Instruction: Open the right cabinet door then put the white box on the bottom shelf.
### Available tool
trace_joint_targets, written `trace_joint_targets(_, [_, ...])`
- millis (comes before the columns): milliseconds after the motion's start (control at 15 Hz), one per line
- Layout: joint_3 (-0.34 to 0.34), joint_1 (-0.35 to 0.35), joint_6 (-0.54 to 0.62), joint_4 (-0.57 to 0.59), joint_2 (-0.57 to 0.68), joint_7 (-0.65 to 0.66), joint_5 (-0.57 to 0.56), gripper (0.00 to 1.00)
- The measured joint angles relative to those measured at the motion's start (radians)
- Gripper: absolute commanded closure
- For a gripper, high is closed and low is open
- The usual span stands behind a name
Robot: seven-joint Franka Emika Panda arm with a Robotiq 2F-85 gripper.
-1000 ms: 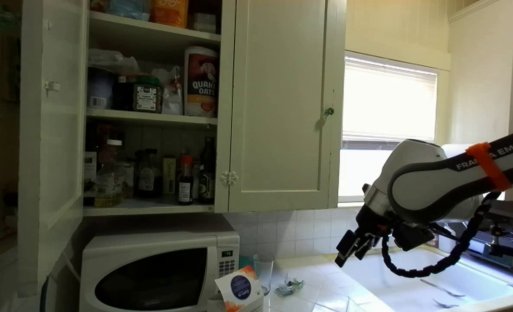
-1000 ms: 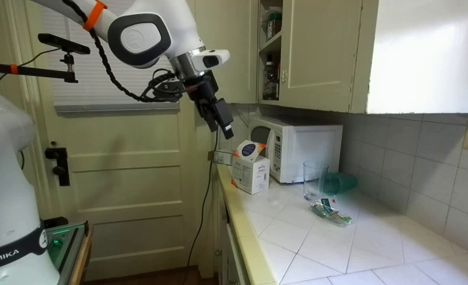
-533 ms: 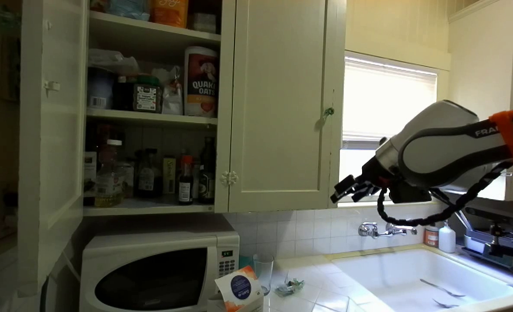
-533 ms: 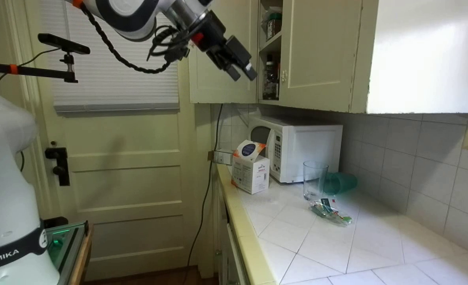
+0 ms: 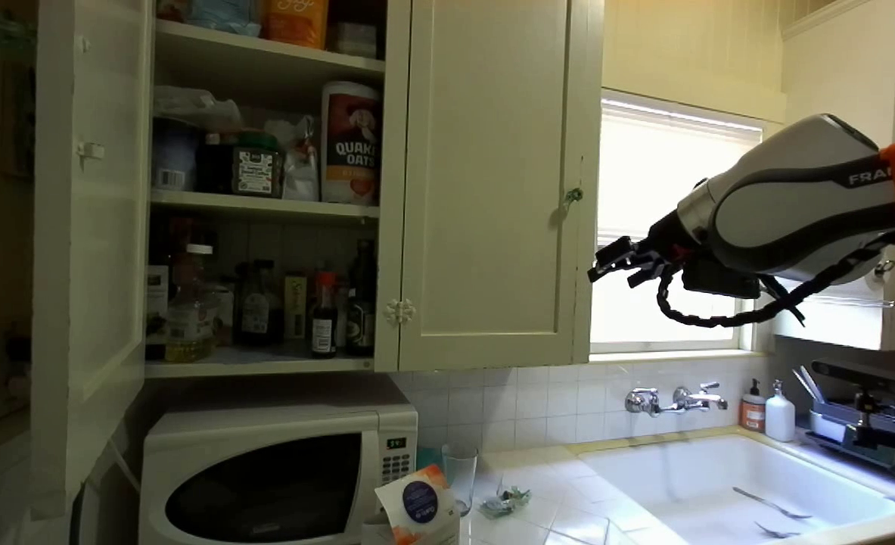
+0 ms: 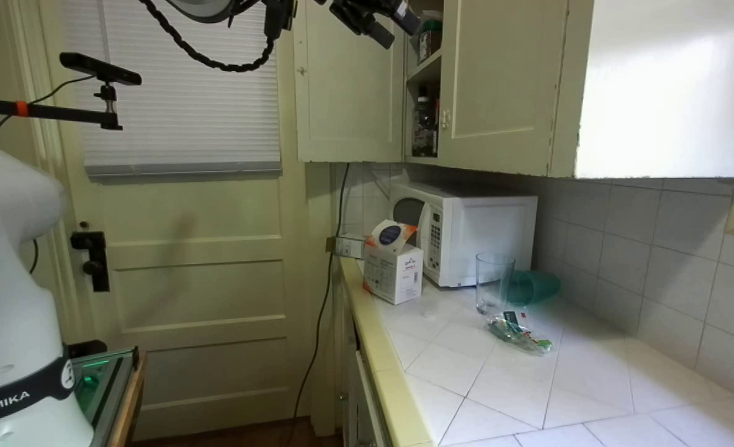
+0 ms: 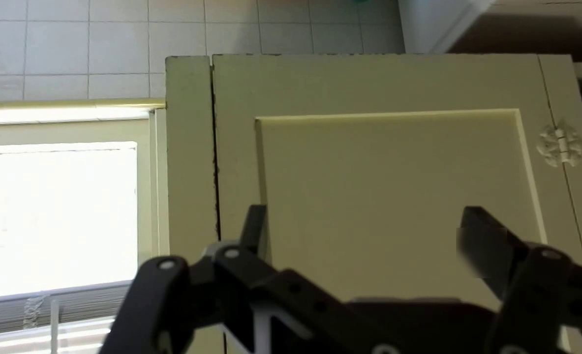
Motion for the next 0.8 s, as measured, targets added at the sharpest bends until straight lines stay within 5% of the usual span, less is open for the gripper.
trace_joint_targets(400, [0.001,-0.001,0.006,0.001,0.002,0.005,-0.001,0.00])
trace_joint_targets(800, [0.067,-0.113,0.270,0.121,0.042,0.032,-0.038,0.00])
